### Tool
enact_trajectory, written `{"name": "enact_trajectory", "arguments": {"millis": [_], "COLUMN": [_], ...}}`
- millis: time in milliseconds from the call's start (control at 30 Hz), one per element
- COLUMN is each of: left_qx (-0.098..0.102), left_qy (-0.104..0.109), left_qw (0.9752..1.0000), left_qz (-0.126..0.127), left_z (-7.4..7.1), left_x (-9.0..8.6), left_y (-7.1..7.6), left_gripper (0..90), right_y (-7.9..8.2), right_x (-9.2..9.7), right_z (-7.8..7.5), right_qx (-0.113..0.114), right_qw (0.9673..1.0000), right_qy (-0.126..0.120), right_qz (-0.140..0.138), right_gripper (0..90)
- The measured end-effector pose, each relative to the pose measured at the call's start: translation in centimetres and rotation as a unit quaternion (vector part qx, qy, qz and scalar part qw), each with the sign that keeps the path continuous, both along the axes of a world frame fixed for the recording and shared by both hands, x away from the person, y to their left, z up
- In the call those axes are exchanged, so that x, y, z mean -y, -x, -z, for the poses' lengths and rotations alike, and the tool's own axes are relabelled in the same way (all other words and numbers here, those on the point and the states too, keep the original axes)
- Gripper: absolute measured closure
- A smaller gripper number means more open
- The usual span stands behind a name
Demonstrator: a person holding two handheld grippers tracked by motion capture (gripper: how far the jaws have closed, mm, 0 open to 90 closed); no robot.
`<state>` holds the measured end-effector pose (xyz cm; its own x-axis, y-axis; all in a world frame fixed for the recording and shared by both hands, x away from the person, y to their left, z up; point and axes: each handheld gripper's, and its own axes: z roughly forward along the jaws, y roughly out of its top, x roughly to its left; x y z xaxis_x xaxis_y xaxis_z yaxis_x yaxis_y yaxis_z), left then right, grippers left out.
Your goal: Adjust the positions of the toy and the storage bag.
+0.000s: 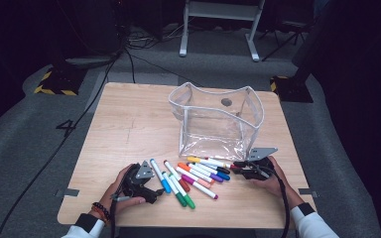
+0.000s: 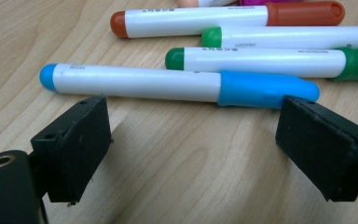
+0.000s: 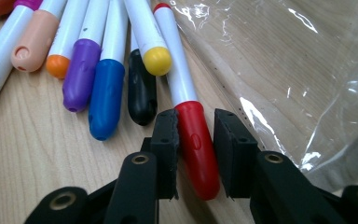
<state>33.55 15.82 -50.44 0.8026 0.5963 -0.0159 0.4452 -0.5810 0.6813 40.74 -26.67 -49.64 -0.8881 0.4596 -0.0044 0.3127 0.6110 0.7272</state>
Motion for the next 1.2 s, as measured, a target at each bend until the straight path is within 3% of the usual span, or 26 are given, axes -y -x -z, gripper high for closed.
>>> {"name": "enact_trajectory", "arguments": {"millis": [200,467,867,1200], "left_qx": [0.0,0.0,0.0,0.0], "left_qy": [-0.002,0.001,0.0,0.0], "left_qw": [1.0,1.0,1.0,0.9999], "left_qz": [0.005,0.005,0.007,0.014], "left_z": [0.0,0.0,0.0,0.0], "left_x": [0.0,-0.3,-0.6,-0.9], "left_y": [-0.2,-0.2,-0.3,-0.5], "left_gripper": [10.2,10.2,10.2,10.2], "right_y": [-0.1,0.3,1.4,2.2], "right_x": [0.1,0.7,2.3,2.3], "right_z": [0.0,-0.3,-2.6,-4.4], "right_qx": [0.002,0.01,0.029,0.045], "right_qw": [1.0,0.9998,0.9994,0.998], "right_qy": [-0.003,0.015,-0.016,-0.043], "right_qz": [-0.006,0.001,0.013,-0.012], "right_gripper": [75.0,75.1,75.1,75.1]}}
